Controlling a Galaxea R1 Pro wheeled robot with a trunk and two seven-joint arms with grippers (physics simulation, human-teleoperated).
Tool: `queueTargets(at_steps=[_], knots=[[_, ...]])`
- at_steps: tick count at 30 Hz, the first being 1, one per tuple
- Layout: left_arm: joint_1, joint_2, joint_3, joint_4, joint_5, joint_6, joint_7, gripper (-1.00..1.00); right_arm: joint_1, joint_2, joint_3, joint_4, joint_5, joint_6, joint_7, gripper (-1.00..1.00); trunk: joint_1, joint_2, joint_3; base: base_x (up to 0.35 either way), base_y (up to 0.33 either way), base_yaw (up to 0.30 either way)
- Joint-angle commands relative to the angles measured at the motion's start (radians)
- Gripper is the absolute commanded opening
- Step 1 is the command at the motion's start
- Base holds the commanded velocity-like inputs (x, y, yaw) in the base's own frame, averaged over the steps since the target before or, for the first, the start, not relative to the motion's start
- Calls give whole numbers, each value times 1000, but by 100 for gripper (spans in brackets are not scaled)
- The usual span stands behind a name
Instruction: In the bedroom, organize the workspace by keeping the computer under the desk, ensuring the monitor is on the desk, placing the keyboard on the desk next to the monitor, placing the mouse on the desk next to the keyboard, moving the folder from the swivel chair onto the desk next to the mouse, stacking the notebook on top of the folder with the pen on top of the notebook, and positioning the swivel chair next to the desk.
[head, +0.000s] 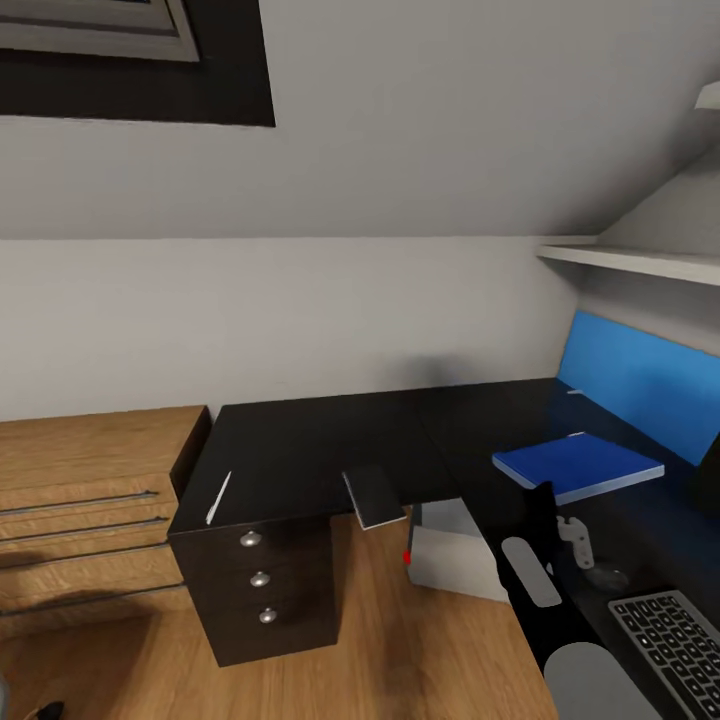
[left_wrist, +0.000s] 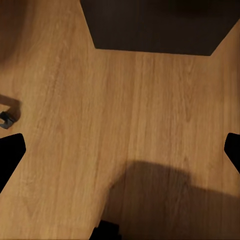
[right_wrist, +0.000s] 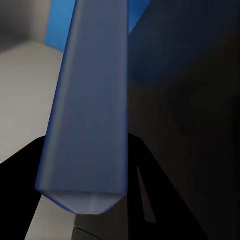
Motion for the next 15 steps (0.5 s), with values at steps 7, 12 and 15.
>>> queueTargets(at_steps=[7, 12, 15], knots=[[0, -2, 1, -1, 11, -4, 0, 100, -1, -1, -2, -1, 1, 4, -8, -100, 27, -50, -23, 0, 0, -2], [0, -2, 1, -1, 11, -4, 0, 100, -1, 0, -2, -1, 0, 4, -9, -100, 46, -85, -39, 0, 0, 0], [0, -2, 1, -1, 11, -4, 0, 100, -1, 0, -3, -1, 0, 4, -9, -100, 58, -106, -48, 0, 0, 0]])
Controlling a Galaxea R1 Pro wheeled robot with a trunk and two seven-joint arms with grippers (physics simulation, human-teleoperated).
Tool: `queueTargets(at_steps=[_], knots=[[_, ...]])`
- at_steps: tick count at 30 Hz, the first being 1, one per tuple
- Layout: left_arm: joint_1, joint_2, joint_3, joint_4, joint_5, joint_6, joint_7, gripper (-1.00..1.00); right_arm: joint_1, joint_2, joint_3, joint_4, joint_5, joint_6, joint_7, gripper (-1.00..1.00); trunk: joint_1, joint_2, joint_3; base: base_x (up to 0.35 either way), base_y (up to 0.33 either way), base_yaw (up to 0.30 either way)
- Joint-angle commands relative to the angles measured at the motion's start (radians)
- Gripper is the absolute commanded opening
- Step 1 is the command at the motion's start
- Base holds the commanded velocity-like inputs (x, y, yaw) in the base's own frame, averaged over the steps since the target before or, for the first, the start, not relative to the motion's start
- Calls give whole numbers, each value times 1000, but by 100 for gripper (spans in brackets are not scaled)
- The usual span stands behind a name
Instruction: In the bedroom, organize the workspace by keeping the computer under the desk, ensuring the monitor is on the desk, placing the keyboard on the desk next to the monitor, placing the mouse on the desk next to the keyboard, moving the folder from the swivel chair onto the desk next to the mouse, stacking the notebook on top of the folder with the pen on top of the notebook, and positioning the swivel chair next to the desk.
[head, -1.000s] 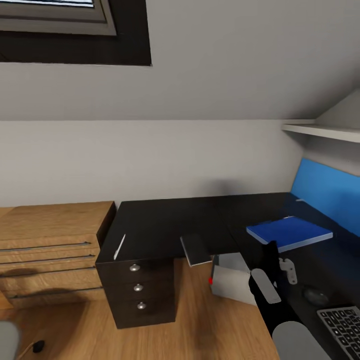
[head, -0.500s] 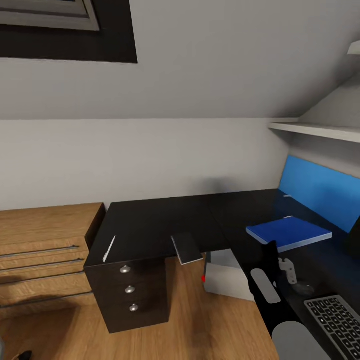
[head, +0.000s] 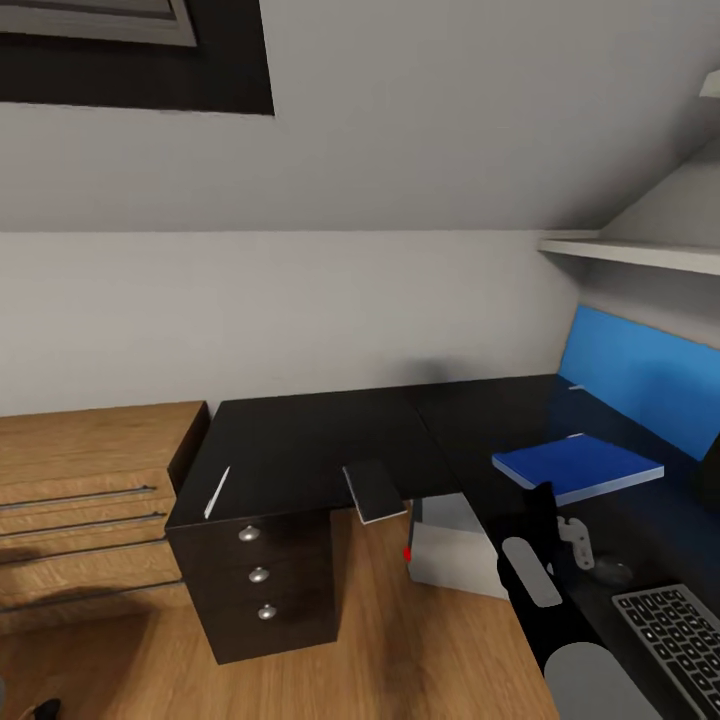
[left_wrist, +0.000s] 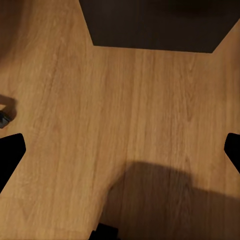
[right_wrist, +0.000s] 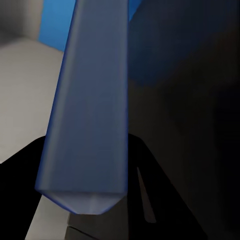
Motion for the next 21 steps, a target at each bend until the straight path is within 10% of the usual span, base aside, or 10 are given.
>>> queueTargets(at_steps=[1, 21], knots=[[0, 0, 1, 0, 10, -4, 0, 100, -1, 0, -1, -1, 2, 0, -4, -100, 4, -8, -4, 0, 0, 0], [0, -2, -1, 0, 10, -4, 0, 100, -1, -3, -3, -3, -82, 22, -31, -100, 81, -148, -67, 0, 0, 0]])
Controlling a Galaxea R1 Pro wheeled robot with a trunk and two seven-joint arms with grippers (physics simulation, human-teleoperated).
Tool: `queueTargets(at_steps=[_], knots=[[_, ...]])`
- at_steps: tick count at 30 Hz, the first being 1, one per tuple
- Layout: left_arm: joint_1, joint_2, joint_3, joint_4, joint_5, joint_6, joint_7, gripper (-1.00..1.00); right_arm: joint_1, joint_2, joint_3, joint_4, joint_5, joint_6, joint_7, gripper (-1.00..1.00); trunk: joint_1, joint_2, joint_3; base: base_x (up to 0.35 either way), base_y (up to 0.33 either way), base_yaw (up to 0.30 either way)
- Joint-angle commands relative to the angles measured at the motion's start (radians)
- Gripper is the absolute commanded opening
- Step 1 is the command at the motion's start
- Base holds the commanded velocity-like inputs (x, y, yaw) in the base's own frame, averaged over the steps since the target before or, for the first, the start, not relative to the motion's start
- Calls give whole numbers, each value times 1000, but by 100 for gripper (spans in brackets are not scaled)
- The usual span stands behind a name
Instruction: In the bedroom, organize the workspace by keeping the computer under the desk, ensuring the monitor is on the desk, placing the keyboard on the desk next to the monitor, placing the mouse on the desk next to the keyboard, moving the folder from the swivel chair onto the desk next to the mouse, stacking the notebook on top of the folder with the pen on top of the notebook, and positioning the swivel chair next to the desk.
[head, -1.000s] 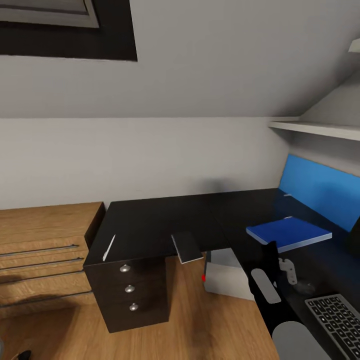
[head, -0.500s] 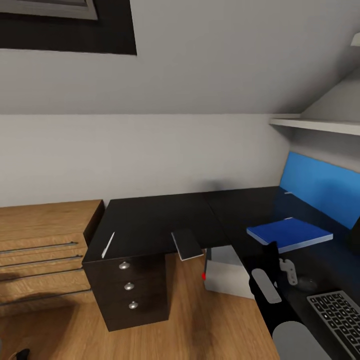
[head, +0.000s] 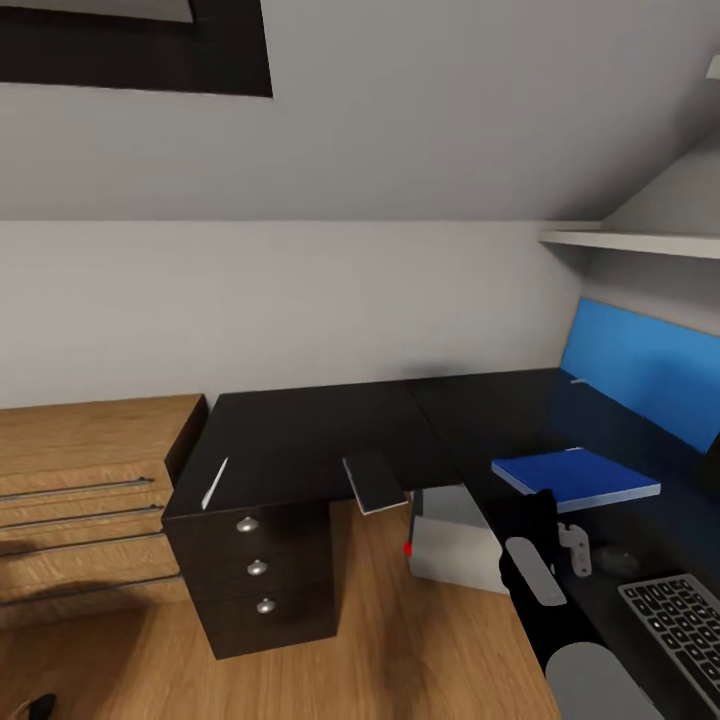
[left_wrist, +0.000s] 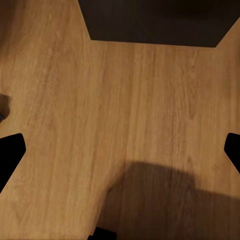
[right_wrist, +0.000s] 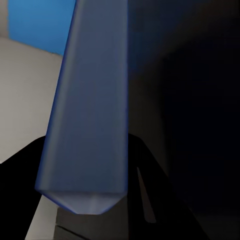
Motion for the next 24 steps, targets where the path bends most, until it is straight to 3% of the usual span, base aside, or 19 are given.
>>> queueTargets(at_steps=[1, 7, 20, 22, 24], knots=[[0, 0, 1, 0, 10, -4, 0, 100, -1, 1, -1, -1, 1, -1, -3, -100, 4, -8, -4, 0, 0, 0], [0, 0, 1, 1, 10, -4, 0, 100, -1, 1, -1, -1, 0, 2, -6, -100, 27, -50, -23, 0, 0, 0], [0, 4, 1, 5, 9, -4, 0, 100, -1, 1, -6, -1, -2, 30, -6, -100, 27, -50, -23, 0, 0, 0], [0, 4, 1, 5, 9, -4, 0, 100, -1, 1, -6, -1, -20, 30, -6, -100, 27, -50, -23, 0, 0, 0], [0, 4, 1, 5, 9, -4, 0, 100, -1, 0, -4, -1, -70, 30, -7, -100, 27, -50, -23, 0, 0, 0]])
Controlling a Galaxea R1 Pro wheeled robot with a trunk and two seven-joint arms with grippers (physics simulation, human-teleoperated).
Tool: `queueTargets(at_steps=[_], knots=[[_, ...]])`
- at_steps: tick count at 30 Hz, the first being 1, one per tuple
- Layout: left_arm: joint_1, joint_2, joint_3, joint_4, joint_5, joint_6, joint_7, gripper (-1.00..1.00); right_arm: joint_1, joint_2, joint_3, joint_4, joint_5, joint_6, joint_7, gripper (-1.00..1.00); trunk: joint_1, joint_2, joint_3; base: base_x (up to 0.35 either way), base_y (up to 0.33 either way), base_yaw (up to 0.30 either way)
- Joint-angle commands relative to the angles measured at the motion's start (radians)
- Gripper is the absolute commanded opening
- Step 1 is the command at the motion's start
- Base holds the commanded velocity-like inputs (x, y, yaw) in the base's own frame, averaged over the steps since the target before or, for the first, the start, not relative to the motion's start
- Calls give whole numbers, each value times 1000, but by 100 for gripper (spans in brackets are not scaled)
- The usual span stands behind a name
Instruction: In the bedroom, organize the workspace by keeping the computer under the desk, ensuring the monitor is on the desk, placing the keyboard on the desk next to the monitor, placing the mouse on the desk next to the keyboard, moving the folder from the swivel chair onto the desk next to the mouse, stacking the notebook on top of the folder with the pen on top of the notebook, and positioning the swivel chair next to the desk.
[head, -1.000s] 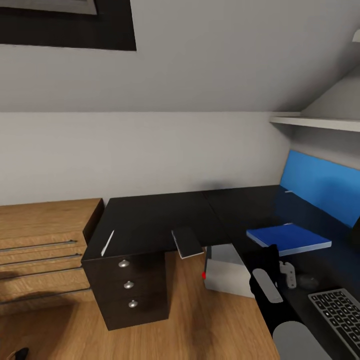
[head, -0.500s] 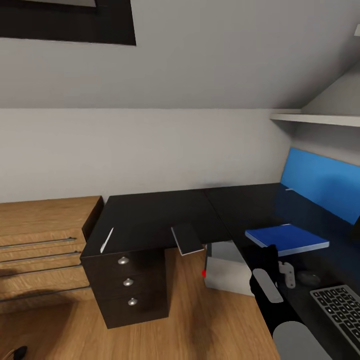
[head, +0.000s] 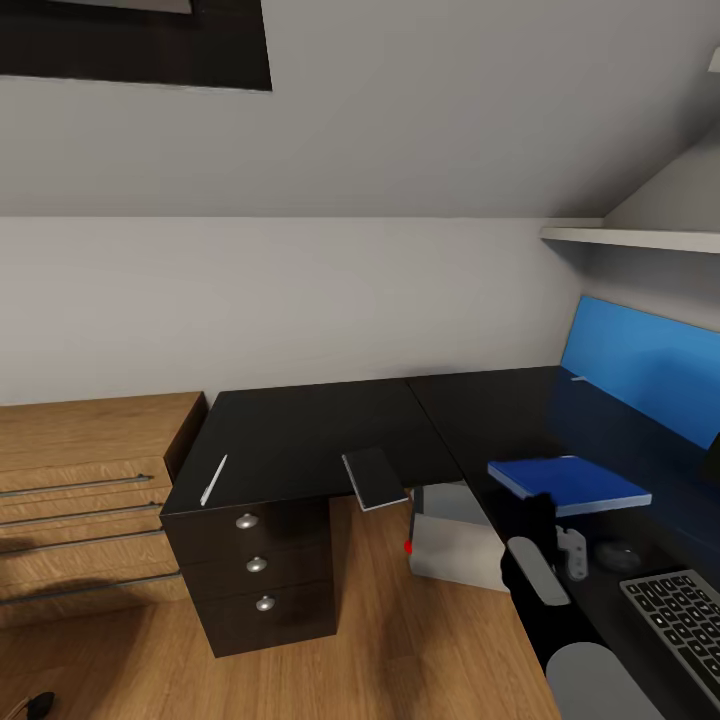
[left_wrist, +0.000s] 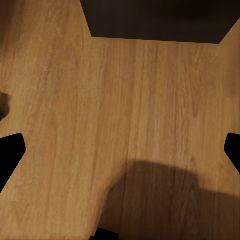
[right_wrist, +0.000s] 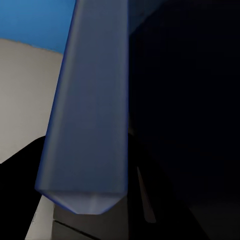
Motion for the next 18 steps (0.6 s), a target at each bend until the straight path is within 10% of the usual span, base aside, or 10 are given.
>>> queueTargets(at_steps=[1, 18], knots=[[0, 0, 1, 0, 10, -4, 0, 100, -1, 0, 0, -1, -22, -1, -3, -100, 0, -1, -1, 0, 0, 0], [0, 0, 1, 0, 10, -6, -1, 100, -1, -2, 1, -1, -46, -1, -2, -100, 0, -1, -1, 40, 0, 0]])
